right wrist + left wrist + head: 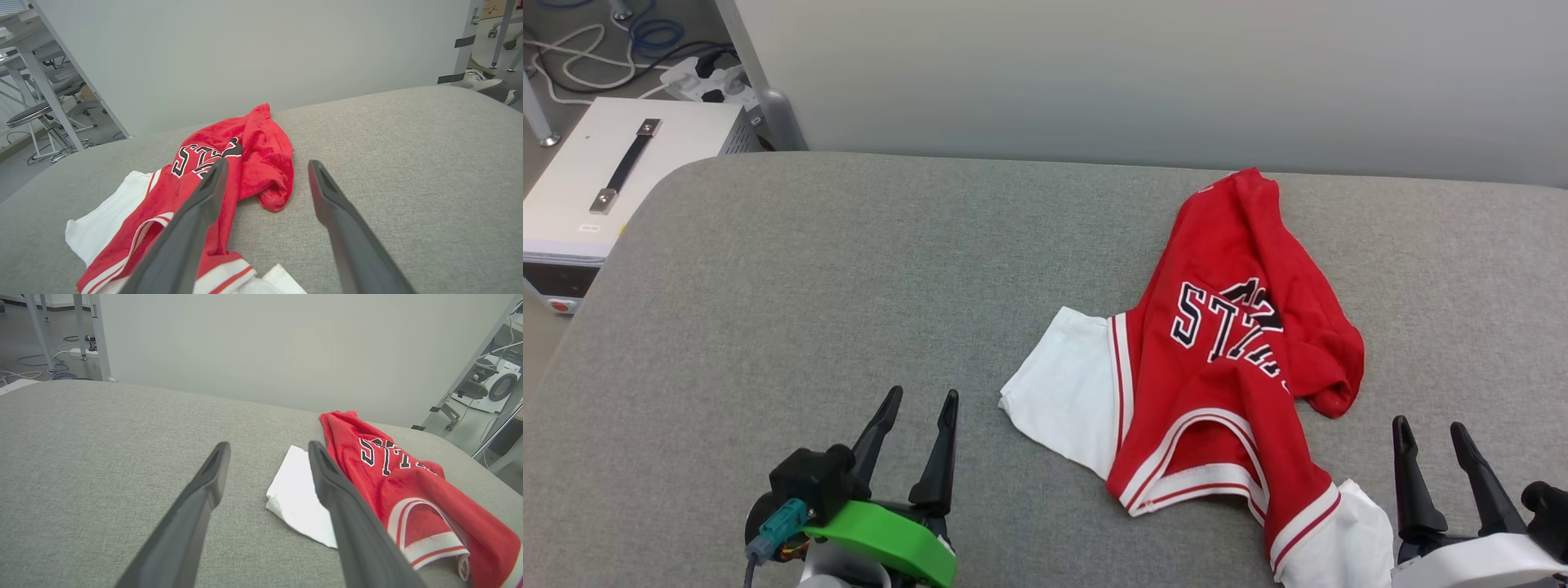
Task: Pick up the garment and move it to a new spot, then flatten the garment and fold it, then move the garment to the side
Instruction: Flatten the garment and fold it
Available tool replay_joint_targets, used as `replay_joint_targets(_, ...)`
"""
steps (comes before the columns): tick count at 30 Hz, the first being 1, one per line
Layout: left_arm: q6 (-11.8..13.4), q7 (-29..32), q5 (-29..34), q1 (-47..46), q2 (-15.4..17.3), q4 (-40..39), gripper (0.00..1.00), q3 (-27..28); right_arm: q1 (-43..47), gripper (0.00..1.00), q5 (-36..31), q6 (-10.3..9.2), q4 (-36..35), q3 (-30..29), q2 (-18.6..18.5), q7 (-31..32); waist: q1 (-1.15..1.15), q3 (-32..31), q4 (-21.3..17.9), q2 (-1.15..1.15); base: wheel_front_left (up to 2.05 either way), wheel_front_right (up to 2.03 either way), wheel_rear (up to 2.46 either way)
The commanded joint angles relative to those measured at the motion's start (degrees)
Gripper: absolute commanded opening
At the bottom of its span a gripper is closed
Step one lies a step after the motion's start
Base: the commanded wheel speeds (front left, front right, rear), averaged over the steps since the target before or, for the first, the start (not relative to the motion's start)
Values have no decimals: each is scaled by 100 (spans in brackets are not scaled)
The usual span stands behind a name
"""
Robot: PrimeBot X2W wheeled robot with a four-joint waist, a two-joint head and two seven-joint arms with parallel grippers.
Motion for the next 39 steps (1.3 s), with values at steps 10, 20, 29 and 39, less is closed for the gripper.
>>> replay_joint_targets(10,-17,-33,86,-28,-38,-109,100,3,16,100,-47,-5,-181,84,-239,734,0,118,27,0,0,0,0)
replay_joint_targets(20,-17,-33,73,-195,-64,-80,100,-79,-26,100,471,-5,-884,99,-1054,4697,0,461,178,0,0,0,0)
replay_joint_targets(29,-17,-33,55,-456,-67,-53,100,-194,-379,100,248,-5,-1025,269,-1255,5966,0,829,417,0,0,0,0)
replay_joint_targets(39,-17,-33,47,-599,-28,-37,100,-208,-490,9,197,-5,-378,890,-1440,5870,0,1026,607,0,0,0,0)
